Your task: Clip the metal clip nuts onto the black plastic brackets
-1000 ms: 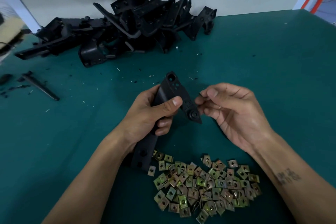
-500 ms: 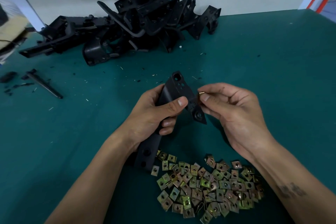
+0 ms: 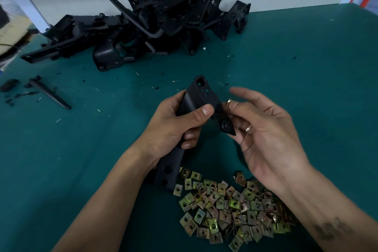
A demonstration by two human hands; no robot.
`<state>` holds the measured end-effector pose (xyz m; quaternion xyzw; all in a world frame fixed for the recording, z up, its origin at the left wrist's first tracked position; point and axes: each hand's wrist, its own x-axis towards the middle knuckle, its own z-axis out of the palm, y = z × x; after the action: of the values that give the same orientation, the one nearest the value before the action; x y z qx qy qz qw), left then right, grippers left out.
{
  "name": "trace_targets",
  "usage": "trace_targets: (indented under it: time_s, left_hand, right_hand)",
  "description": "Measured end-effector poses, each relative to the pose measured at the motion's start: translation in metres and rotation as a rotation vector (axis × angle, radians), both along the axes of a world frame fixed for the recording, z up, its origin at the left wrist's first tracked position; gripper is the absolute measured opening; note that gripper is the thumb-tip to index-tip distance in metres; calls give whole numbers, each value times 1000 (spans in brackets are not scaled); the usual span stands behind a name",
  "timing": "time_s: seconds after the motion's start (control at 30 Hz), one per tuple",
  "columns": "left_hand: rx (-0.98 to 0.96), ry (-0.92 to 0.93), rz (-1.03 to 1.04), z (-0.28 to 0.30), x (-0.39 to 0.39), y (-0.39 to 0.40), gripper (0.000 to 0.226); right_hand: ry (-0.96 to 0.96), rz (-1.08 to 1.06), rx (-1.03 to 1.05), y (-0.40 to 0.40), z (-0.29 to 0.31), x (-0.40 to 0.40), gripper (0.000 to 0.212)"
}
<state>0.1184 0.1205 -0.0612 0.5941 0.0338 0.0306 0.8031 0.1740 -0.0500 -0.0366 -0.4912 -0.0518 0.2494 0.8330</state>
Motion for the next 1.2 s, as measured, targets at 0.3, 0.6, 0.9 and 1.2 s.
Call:
trace_targets:
  time_s: [0.3, 0.6, 0.9, 1.2]
  left_hand:
    - [0, 6, 35, 1, 0, -2, 16]
    - [18, -4, 41, 2, 0, -3, 17]
    - [10, -28, 58, 0, -1, -2, 25]
    - [1, -67, 63, -4, 0, 1, 12]
  right_hand:
    - [-45, -55, -77, 2, -1, -4, 13]
    - [-42, -131, -74, 9, -6, -15, 8]
    - [-195, -61, -125, 5, -3, -11, 18]
    - [-122, 24, -49, 2, 3, -12, 31]
